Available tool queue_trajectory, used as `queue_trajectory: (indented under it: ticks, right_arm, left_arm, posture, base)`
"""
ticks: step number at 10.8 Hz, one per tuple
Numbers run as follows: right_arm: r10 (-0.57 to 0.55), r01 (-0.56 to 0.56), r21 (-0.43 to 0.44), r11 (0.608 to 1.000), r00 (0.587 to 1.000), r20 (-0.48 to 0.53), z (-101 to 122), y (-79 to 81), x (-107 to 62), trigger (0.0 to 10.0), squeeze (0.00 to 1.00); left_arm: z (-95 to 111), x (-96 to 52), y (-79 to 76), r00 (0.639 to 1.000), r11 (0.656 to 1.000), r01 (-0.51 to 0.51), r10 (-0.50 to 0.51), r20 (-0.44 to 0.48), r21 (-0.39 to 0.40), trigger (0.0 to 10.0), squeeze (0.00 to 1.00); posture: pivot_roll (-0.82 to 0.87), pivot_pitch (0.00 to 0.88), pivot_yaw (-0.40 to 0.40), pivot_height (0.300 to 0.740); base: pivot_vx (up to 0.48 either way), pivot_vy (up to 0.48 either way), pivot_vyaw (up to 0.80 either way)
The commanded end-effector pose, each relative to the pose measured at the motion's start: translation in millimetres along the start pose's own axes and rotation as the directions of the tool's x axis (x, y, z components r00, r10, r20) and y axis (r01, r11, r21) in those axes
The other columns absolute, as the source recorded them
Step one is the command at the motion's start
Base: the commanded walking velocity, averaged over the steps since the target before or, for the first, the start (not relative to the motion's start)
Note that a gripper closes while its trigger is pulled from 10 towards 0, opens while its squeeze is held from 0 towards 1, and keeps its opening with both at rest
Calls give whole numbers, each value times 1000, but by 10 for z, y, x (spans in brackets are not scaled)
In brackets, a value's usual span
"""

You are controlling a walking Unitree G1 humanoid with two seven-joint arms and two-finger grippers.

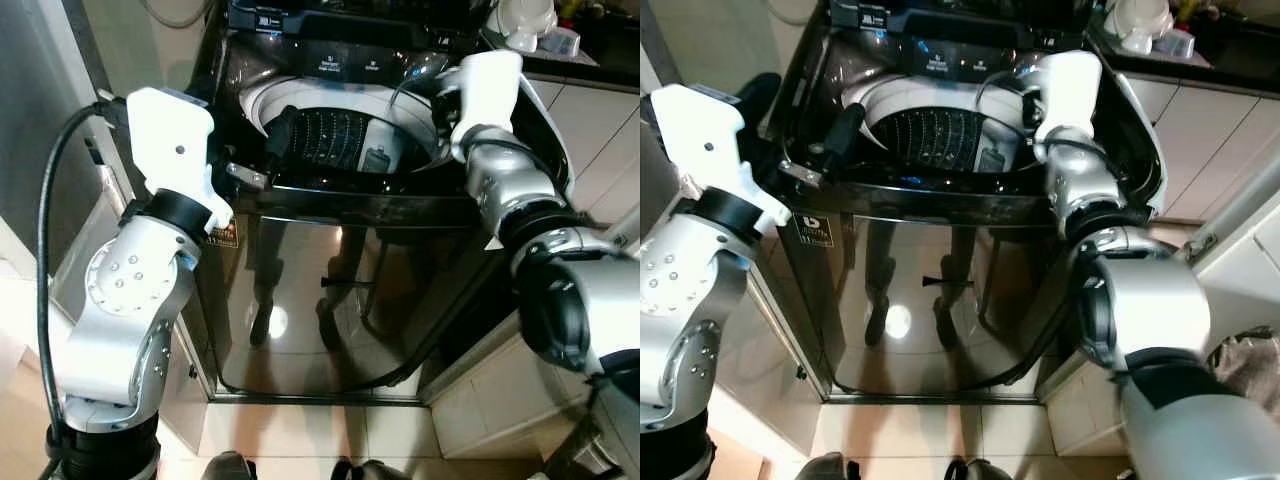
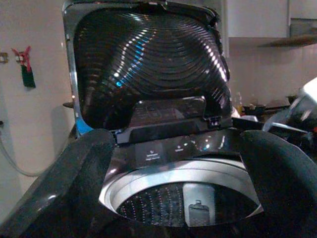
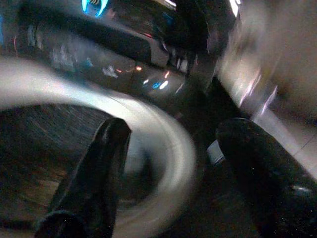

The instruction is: Clothes washing

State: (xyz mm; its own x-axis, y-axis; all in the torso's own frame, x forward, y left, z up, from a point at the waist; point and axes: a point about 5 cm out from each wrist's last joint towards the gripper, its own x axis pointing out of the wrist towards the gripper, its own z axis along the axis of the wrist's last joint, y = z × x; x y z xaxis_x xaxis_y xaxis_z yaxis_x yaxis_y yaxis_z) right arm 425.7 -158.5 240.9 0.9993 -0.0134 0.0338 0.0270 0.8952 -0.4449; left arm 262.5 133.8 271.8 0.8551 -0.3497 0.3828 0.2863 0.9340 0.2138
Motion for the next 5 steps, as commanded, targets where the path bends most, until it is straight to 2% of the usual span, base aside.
queue_trajectory:
  ticks: [1, 2, 3, 4, 5]
  right_arm:
    - [-3, 13, -160, 987, 998, 62, 149, -35, 19, 10000, 1000]
    - [47, -15, -460, 888, 997, 60, 117, 31, 12, 10000, 1000]
    - [68, -3, -582, 813, 994, 89, 135, 78, 7, 10000, 1000]
    - [73, 13, -636, 771, 991, 108, 141, 97, 3, 10000, 1000]
    - [85, 64, -738, 672, 983, 163, 174, 135, -4, 10000, 1000]
  left_arm:
    - [-4, 19, -39, 1000, 1000, 24, -24, 4, -9, 10000, 0]
    - [-11, 28, -45, 1000, 999, 28, -28, 5, -18, 10000, 0]
    - [-20, 33, -42, 1000, 999, 29, -29, 5, -20, 10000, 0]
    - [-26, 36, -43, 1000, 999, 30, -30, 5, -21, 10000, 0]
    - [-26, 43, -45, 999, 999, 34, -33, 7, -23, 10000, 0]
  posture:
    - [156, 29, -94, 740]
    - [147, 24, -92, 740]
    - [142, 19, -90, 740]
    - [141, 14, -88, 740]
    - [141, 14, -88, 740]
  base:
    - [0, 0, 0]
    - [0, 0, 0]
    - [0, 0, 0]
    - [0, 0, 0]
    - [0, 0, 0]
